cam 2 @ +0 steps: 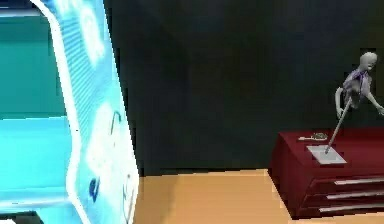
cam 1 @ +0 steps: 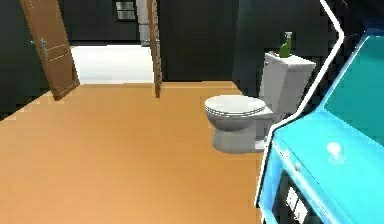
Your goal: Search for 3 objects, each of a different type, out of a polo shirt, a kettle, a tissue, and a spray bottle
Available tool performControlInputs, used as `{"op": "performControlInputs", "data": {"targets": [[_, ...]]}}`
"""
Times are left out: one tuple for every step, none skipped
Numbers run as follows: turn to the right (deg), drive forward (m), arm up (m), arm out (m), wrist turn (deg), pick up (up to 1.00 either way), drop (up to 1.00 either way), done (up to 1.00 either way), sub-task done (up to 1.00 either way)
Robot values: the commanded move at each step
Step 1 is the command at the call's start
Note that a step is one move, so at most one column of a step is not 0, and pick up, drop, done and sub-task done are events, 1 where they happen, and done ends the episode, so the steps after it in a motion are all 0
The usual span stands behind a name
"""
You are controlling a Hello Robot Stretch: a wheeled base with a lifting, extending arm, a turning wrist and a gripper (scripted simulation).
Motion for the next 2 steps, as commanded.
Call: {"op": "performControlInputs", "data": {"targets": [[0.0, 1.0, 0.0, 0.0, 0.0, 0.0, 0.0, 0.0, 0.0], [3.0, 0.0, 0.0, 0.0, 0.0, 0.0, 0.0, 0.0, 0.0]]}}
